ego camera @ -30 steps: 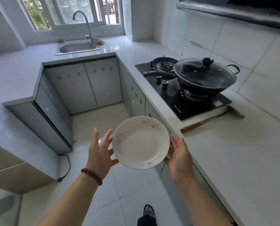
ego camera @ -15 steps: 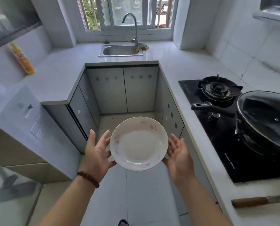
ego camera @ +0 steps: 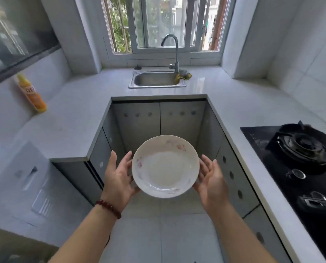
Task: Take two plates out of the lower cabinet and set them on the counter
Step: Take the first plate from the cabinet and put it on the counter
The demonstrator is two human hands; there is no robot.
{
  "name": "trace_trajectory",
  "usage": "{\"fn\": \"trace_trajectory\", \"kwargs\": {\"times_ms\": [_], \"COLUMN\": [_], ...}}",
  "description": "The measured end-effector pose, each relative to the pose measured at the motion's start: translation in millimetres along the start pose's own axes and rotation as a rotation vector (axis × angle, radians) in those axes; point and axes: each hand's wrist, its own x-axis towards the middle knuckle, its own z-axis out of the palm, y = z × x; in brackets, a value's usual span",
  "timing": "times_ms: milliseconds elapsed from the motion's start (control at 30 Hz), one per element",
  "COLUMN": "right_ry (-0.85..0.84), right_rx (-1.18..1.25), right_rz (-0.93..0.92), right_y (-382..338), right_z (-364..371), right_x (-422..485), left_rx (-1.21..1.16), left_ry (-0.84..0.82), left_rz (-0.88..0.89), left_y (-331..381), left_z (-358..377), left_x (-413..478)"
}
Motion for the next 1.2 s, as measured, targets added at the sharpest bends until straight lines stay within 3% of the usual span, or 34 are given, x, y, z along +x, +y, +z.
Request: {"fn": "trace_trajectory", "kwargs": {"times_ms": [467,733,1200], "right_ry": [-0.001,-0.085,-0.301], "right_rx": [-0.043,-0.111,-0.293], "right_rz": [0.021,0.099,0.335], "right_y": [-9.8,-23.4,66.3], "right_z": [85.6,167.1,361.3], "right_x": [182.7,316.2,428.6], "left_rx": [-0.047,-0.114,-0.322], "left_ry": [0.044,0.169,0.531], "left_rz": [-0.001,0.074,0.224], "left_y": [74.5,131.2,224.8], "left_z": [4.4,0.5,-125.0], "left_x": [174.9,283.7,349.4]}}
